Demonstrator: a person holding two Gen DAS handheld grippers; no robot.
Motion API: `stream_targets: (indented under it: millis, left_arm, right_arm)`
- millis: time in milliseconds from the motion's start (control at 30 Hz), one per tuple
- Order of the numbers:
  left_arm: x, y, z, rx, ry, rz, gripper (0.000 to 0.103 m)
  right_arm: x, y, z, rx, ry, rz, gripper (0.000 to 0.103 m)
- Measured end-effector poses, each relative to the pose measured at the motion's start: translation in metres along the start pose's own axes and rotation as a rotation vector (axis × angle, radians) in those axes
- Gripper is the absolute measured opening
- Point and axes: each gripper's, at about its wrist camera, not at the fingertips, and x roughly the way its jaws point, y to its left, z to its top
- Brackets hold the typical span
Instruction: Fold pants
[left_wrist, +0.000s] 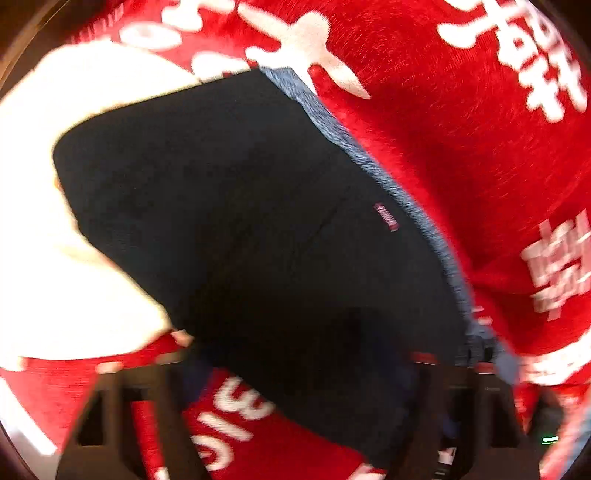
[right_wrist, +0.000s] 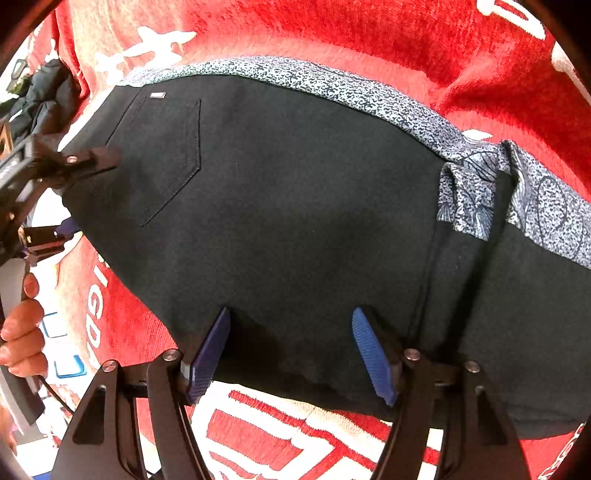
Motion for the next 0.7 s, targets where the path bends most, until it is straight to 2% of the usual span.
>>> stream_targets:
  millis: [67, 100, 167, 267, 367, 400, 433, 533, 633, 700]
  left_arm:
    - [-0.012, -0.007, -0.003, 0.058, -0.038, 0.055, 0.029]
    - [-0.016, -0.011, -0.004, 0.078, -0.053, 0.064, 0.026]
    - [-0.027, -0.026, -0.009, 0.158, -0.098, 0.107, 0.024]
    - [-0.035, -0.056, -0.025, 0.328, -0.188, 0.226, 0.024]
    - [-0.03, -0.08, -0.041, 0.482, -0.249, 0.338, 0.024]
    - [-0.029, -0.084, -0.046, 0.524, -0.265, 0.368, 0.024]
    - [-0.028, -0.087, -0.049, 0.55, -0.274, 0.387, 0.024]
    - [-0.028, -0.091, -0.047, 0.58, -0.283, 0.421, 0.024]
    - [-0.027, -0.093, -0.048, 0.582, -0.283, 0.433, 0.024]
    - [-0.027, -0.094, -0.048, 0.589, -0.288, 0.446, 0.024]
  right_arm:
    - [-0.014, 0.0, 0.002, 0.004, -0.013, -0.002, 0.073]
    - [-0.024, -0.003, 0.004, 0.008, -0.033, -0.001, 0.073]
    - [-0.051, -0.009, 0.01, 0.02, -0.085, 0.002, 0.073]
    - [-0.085, -0.014, 0.029, 0.041, -0.125, 0.036, 0.073]
    - [-0.113, -0.006, 0.064, 0.017, -0.112, 0.129, 0.075]
    - [-0.12, 0.003, 0.078, -0.006, -0.093, 0.168, 0.076]
    - [-0.125, 0.017, 0.093, -0.044, -0.065, 0.197, 0.082]
    - [-0.13, 0.071, 0.126, -0.196, -0.002, 0.247, 0.083]
    - [-0.123, 0.133, 0.15, -0.373, 0.065, 0.238, 0.085]
    - [-0.109, 0.169, 0.161, -0.455, 0.101, 0.2, 0.085]
